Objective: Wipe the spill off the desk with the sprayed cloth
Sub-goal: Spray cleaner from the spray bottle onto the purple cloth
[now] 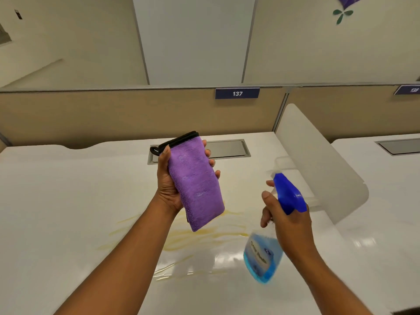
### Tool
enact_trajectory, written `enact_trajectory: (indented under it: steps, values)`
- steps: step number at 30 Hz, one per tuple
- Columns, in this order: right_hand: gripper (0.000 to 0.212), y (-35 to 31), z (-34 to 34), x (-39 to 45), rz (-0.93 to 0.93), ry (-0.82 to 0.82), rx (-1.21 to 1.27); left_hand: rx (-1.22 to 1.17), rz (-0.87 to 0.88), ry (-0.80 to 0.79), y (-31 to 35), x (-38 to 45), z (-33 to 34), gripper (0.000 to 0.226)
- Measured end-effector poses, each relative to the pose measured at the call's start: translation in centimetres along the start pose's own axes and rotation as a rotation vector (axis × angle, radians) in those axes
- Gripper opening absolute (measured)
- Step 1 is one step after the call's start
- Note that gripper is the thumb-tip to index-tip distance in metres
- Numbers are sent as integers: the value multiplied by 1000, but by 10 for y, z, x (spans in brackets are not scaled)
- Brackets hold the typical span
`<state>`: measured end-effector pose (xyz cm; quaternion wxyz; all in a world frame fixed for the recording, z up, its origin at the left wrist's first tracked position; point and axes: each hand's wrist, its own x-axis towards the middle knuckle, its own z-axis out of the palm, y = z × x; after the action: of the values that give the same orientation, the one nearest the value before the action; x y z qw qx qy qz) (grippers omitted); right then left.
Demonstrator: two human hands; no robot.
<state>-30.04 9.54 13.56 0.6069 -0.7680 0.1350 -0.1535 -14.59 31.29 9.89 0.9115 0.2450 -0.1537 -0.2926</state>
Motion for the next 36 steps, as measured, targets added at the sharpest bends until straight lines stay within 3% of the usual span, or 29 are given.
enact_trajectory:
  steps: [9,24,30,36]
  values:
    - [25,65,-91,73,-1,275,-56,-105,-155,37,-80,26,7,86]
    - [51,126,-161,152,6,297,-74,-166,-377,35,-183,100,8,90]
    - [40,139,-165,154,36,297,-72,-158,-376,58,-197,112,7,91]
    - [42,146,-164,152,21,270,-86,-132,-371,52,-198,114,10,93]
